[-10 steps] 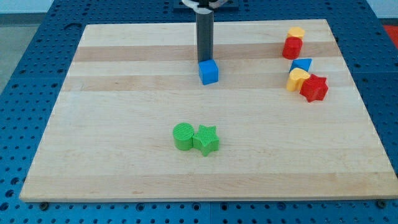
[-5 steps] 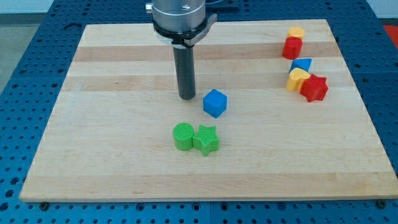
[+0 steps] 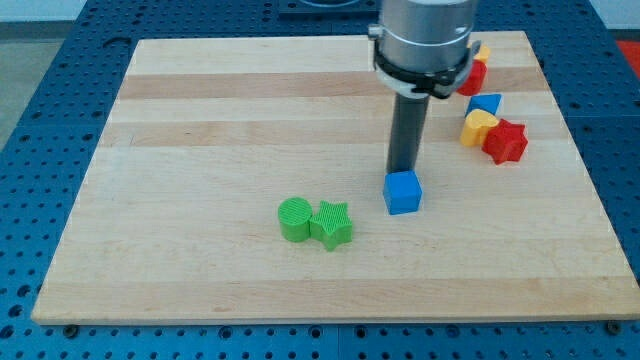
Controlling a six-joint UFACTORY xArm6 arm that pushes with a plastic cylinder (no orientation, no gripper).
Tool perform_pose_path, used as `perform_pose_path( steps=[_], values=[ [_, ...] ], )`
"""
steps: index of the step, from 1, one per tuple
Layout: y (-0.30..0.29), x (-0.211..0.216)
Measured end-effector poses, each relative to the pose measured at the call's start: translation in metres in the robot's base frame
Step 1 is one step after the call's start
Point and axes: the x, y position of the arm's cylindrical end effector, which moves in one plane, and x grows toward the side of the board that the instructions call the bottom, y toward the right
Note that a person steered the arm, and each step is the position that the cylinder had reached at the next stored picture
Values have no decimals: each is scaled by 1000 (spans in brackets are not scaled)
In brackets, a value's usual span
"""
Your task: Push the blue cube to the right side of the green star
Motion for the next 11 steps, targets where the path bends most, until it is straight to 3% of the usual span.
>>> perform_pose_path(
  steps=[2, 5, 8, 10, 11],
  values=[
    [20, 45],
    [14, 45],
    [-39, 45],
    [-26, 23],
    [-82, -3]
  ],
)
